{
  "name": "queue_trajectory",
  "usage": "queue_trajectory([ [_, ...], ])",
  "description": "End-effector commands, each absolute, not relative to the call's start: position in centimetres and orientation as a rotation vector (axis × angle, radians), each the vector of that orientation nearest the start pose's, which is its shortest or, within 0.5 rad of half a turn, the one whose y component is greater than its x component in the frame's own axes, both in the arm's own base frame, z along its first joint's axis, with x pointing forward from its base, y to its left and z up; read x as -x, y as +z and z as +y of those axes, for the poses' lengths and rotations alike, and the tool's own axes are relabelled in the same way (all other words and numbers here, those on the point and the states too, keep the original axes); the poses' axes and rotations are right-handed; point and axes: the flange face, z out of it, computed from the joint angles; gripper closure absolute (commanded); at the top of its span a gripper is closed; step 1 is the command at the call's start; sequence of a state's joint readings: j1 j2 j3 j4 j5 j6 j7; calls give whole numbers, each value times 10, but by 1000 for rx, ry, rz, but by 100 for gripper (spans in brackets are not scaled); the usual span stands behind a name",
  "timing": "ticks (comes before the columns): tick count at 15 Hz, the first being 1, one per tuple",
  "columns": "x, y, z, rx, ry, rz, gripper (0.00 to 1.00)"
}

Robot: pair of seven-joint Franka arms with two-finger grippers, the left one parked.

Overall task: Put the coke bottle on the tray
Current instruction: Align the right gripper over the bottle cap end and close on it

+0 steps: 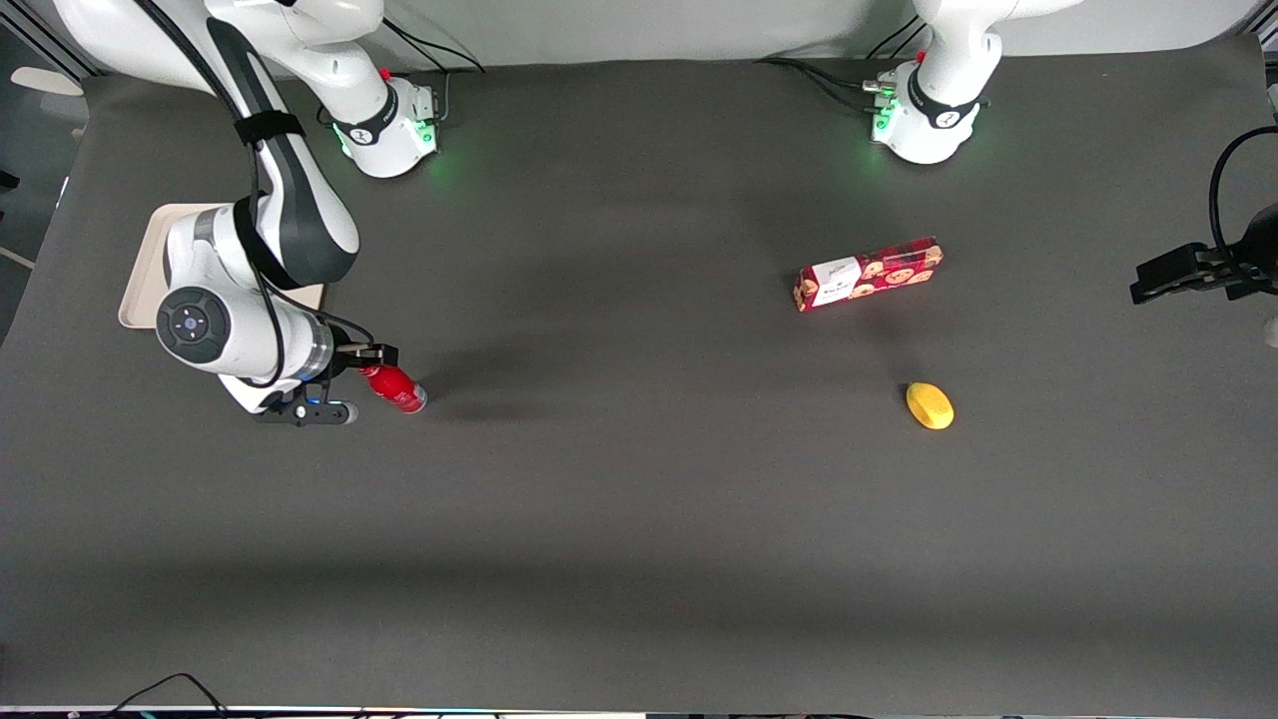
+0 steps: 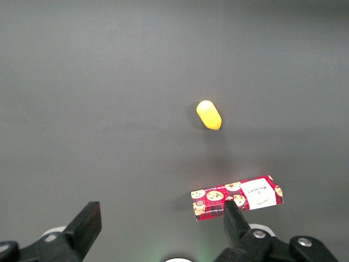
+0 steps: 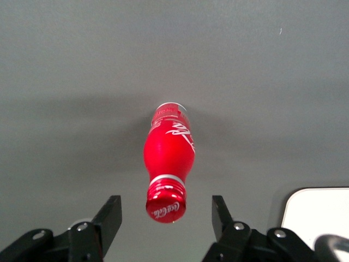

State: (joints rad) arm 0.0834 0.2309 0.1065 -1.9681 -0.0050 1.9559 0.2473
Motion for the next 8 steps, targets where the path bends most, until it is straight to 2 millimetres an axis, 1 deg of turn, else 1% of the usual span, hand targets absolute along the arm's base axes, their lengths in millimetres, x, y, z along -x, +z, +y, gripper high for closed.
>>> queue_trajectory([
  [1, -546, 354, 104, 3169, 242, 111, 25],
  [3, -544, 360, 104, 3168, 203, 113, 25],
  [4, -538, 360, 102, 3166, 163, 115, 25],
  [6, -530, 348, 102, 3162, 108, 111, 25],
  [8, -527, 343, 101, 3157, 74, 117, 25],
])
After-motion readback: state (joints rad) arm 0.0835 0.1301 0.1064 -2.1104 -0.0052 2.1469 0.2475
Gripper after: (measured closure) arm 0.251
